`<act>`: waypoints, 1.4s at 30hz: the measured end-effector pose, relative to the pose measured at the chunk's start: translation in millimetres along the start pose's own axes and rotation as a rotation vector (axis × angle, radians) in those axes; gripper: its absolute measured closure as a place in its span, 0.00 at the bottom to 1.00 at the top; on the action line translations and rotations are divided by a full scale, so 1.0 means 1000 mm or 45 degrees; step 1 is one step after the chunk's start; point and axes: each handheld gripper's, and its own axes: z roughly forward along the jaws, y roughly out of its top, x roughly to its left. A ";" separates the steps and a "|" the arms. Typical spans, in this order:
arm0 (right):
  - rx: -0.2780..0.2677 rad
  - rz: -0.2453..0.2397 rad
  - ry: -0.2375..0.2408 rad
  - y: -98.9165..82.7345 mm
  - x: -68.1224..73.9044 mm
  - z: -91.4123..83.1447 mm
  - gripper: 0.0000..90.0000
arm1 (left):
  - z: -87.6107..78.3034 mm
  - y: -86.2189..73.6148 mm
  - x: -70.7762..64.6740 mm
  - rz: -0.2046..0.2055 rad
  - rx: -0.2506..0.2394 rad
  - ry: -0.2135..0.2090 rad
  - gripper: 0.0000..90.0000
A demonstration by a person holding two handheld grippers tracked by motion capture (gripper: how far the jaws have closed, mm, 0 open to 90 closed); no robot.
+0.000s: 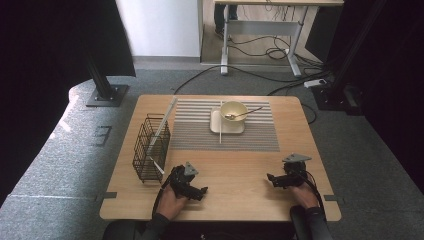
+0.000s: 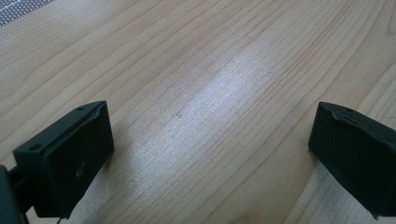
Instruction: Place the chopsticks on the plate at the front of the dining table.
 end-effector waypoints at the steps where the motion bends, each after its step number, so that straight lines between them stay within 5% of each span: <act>1: -0.007 -0.001 0.011 0.002 0.001 -0.001 0.00 | 0.000 0.000 0.000 0.000 0.000 0.000 0.00; 20: -0.057 -0.105 0.180 0.050 0.031 -0.029 0.00 | 0.000 0.000 0.000 -0.001 -0.001 0.001 0.00; 42: -0.104 -0.232 0.333 0.138 0.081 -0.034 0.00 | 0.000 0.000 0.000 -0.002 0.001 0.001 0.00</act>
